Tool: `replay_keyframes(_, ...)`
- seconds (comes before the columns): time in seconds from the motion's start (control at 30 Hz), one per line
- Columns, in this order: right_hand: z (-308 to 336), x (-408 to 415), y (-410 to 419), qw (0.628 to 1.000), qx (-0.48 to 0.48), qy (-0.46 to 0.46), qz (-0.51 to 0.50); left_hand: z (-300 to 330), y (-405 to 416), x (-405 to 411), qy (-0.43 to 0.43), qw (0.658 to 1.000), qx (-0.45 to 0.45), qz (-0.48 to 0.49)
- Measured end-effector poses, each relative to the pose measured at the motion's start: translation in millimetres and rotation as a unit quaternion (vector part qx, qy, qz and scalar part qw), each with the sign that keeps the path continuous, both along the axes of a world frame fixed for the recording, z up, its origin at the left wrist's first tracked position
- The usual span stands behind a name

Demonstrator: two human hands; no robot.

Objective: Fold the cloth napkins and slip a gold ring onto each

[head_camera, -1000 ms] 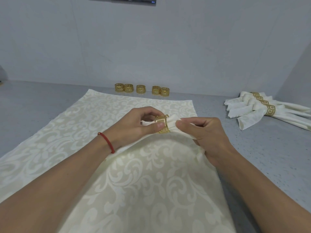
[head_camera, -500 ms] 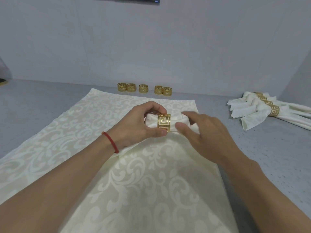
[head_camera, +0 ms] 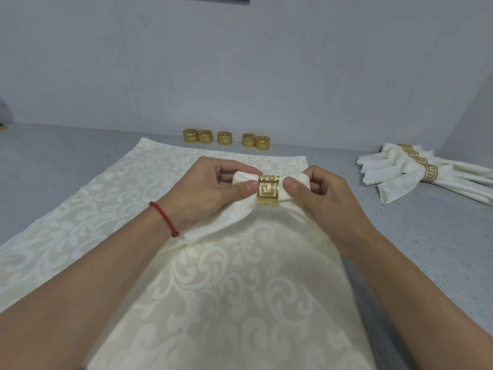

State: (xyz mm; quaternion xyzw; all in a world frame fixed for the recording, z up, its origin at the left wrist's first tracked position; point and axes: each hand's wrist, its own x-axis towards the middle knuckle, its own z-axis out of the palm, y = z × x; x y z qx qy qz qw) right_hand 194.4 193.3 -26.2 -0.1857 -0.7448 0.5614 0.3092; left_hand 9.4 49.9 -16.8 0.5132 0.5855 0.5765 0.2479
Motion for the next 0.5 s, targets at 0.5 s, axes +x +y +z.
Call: replay_keyframes(0.5,-4,3,7,0.995,0.097,-0.004,0.035,17,2,-5,0.031,0.997,-0.067,-0.034)
